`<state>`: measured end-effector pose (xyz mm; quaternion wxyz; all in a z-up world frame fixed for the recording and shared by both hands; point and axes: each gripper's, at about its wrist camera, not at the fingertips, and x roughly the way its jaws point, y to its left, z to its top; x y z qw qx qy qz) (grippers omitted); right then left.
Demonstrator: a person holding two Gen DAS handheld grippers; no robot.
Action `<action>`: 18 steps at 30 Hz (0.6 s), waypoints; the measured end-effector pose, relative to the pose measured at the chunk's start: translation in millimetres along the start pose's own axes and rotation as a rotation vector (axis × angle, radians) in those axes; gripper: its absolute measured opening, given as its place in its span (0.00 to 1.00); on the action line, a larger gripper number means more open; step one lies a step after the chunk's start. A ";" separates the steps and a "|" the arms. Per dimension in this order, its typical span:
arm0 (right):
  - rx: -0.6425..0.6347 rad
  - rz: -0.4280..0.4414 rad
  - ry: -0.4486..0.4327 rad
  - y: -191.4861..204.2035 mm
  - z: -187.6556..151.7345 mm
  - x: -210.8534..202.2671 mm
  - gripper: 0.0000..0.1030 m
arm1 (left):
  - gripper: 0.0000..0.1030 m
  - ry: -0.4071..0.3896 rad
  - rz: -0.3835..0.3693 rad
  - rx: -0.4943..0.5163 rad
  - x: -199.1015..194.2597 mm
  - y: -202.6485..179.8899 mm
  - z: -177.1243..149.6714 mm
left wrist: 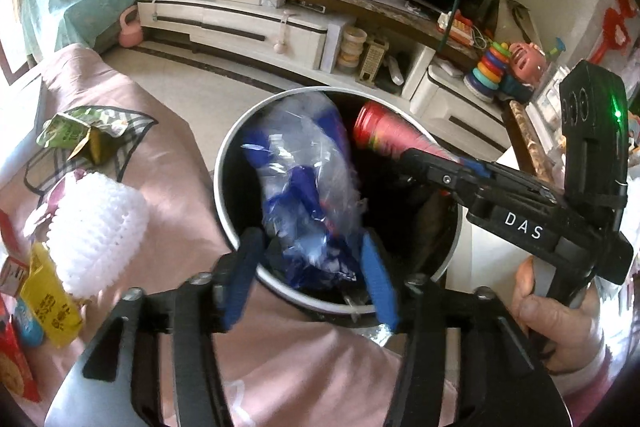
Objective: Collect trash
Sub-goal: 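Carry the bag and can over the bin and open both tools to drop them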
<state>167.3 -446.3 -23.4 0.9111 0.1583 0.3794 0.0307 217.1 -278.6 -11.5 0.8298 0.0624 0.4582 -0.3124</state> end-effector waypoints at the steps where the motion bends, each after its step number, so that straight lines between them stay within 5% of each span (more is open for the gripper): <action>1: 0.005 0.003 -0.002 -0.2 -0.4 -0.8 0.37 | 0.66 -0.008 0.002 -0.006 -2.2 2.3 -0.8; 2: 0.007 0.006 -0.003 -0.1 0.0 -1.0 0.39 | 0.69 -0.022 0.003 -0.012 -6.3 4.2 -2.8; 4: 0.017 0.012 -0.009 0.2 -0.1 -2.9 0.61 | 0.71 -0.043 0.008 -0.024 -14.6 7.5 -7.9; 8: 0.022 0.023 -0.038 5.6 -3.4 -11.7 0.71 | 0.76 -0.081 0.020 -0.067 -29.7 18.5 -22.4; 12: 0.042 0.039 -0.064 15.5 -12.3 -22.5 0.95 | 0.76 -0.102 0.032 -0.133 -42.5 34.2 -44.5; 18: 0.063 0.095 -0.081 40.8 -32.7 -31.0 0.98 | 0.76 -0.127 0.082 -0.233 -64.3 60.8 -82.2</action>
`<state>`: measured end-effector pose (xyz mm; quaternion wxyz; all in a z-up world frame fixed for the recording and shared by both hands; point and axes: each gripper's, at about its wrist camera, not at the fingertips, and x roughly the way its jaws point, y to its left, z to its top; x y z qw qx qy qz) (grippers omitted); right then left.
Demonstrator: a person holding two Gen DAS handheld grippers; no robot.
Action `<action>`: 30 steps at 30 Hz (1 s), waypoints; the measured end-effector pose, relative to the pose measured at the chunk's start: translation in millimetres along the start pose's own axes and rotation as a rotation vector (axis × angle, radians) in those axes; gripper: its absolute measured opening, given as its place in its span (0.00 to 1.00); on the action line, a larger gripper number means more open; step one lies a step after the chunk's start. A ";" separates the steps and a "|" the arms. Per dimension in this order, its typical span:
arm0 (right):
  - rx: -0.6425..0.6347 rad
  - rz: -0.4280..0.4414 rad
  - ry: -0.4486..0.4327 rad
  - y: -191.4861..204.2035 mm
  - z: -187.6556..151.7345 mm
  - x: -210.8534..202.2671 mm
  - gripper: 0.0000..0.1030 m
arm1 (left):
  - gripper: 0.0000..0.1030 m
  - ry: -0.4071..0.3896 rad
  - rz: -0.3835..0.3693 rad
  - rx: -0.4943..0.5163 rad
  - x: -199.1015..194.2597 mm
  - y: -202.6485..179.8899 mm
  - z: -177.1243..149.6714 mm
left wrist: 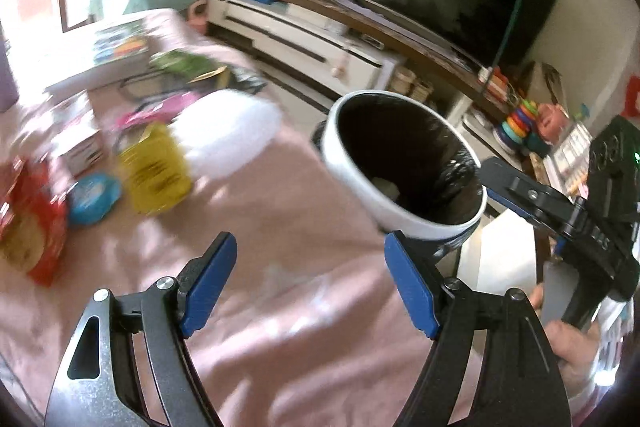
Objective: Collect trash
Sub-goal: 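Carry the bag and can over the bin and open both tools to drop them, then grasp the red snack wrapper with the left tool while the right tool grasps the yellow packet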
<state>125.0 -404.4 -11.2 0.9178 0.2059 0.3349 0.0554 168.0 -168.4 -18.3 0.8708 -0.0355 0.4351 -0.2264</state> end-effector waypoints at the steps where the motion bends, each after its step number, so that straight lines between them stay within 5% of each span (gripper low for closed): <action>1: 0.000 0.010 0.003 3.9 -3.0 -0.1 0.98 | 0.76 -0.006 0.005 -0.013 -4.4 5.3 -4.1; 14: -0.060 0.171 0.043 67.9 -48.6 19.7 0.99 | 0.76 -0.116 0.156 -0.106 -56.1 67.8 -50.0; 30: -0.196 0.128 0.102 122.2 -79.0 42.0 0.99 | 0.76 -0.129 0.214 -0.197 -76.5 116.5 -71.2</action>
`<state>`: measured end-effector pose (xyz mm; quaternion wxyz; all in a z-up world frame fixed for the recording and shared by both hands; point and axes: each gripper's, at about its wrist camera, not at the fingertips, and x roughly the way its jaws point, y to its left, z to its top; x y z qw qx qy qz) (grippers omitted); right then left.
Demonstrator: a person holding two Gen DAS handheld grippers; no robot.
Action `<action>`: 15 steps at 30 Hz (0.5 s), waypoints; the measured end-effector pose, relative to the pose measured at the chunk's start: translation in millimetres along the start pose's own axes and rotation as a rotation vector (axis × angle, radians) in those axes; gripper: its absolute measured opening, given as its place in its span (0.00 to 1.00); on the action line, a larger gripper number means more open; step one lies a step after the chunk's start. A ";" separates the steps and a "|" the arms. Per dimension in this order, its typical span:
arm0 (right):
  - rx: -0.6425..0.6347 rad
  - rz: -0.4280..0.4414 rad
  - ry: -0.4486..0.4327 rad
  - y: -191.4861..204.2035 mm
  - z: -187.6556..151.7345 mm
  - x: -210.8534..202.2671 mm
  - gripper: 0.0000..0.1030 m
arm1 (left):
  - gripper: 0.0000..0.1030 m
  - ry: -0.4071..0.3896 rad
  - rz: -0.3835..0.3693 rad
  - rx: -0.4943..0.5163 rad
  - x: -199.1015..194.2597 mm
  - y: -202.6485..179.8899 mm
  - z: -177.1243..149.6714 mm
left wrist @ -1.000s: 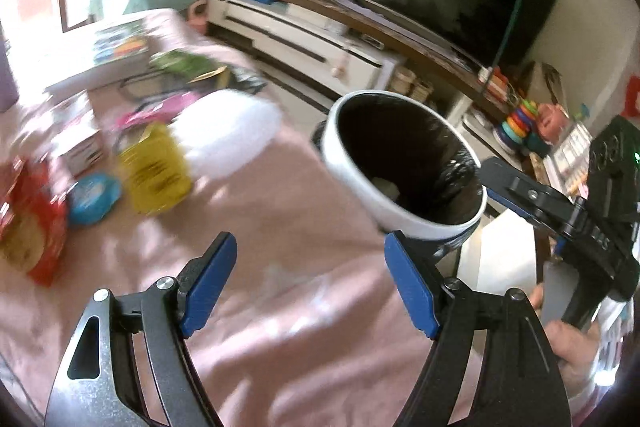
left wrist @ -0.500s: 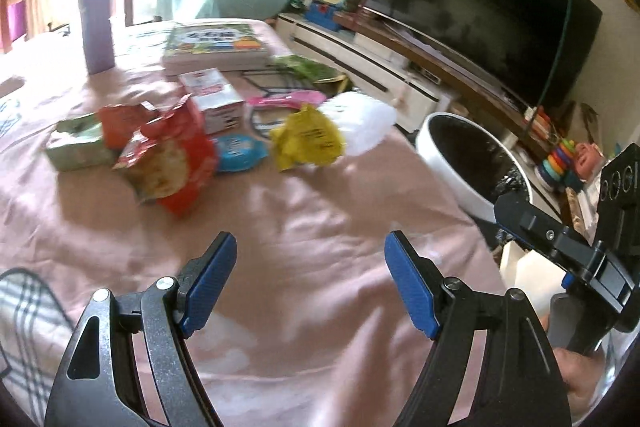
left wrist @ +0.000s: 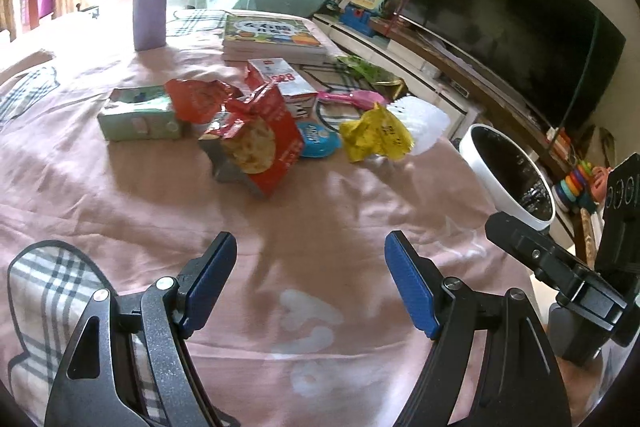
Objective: Collect trash
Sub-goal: 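Grasp the red snack wrapper with the left tool while the right tool grasps the yellow packet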
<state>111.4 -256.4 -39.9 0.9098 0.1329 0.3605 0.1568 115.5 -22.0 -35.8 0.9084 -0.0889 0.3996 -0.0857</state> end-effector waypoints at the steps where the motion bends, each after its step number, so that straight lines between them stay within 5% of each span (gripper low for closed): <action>1: -0.004 -0.005 0.004 2.0 0.4 1.4 0.99 | 0.76 -0.001 0.002 -0.002 -0.1 0.7 -0.2; 15: -0.033 -0.001 0.032 21.4 11.5 22.5 0.99 | 0.76 0.012 0.035 -0.035 7.6 21.1 7.4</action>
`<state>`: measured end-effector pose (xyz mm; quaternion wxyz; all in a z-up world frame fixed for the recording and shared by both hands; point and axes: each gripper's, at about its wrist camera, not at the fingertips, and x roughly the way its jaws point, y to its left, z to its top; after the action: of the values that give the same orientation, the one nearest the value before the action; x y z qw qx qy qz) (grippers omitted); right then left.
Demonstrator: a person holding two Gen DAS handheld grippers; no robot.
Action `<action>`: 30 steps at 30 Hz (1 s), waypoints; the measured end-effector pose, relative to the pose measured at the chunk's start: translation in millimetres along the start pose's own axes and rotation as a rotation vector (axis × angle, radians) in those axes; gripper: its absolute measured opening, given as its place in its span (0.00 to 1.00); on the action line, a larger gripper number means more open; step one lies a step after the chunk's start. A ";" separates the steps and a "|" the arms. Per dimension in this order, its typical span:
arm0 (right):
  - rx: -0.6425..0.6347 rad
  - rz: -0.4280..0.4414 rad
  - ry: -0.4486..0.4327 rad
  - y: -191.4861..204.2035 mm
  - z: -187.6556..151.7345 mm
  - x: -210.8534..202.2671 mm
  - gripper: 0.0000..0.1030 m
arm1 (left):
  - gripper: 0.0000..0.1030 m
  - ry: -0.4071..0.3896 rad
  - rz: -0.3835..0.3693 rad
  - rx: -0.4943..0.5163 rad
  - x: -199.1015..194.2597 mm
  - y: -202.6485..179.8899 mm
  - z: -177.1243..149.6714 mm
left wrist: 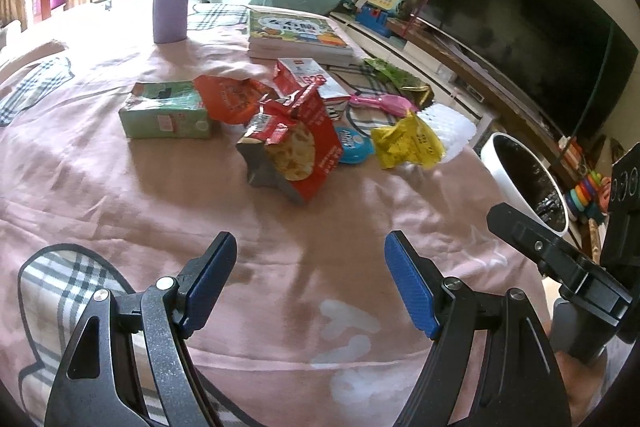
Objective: Collect trash
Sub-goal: 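Grasp the red snack wrapper with the left tool while the right tool grasps the yellow packet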
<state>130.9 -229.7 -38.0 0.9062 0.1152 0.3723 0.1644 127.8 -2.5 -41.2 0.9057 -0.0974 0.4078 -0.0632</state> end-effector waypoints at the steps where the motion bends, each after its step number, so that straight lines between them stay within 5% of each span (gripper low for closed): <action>1: -0.001 0.002 0.004 0.7 0.8 2.4 0.99 | 0.76 0.003 0.003 -0.003 1.2 1.8 0.6; 30: -0.040 0.036 0.096 11.8 35.2 73.4 0.73 | 0.76 0.004 0.021 -0.043 39.0 26.6 50.3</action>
<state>202.6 -193.7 -56.3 0.8863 0.0958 0.4098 0.1934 192.2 22.1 -42.9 0.9031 -0.1123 0.4120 -0.0453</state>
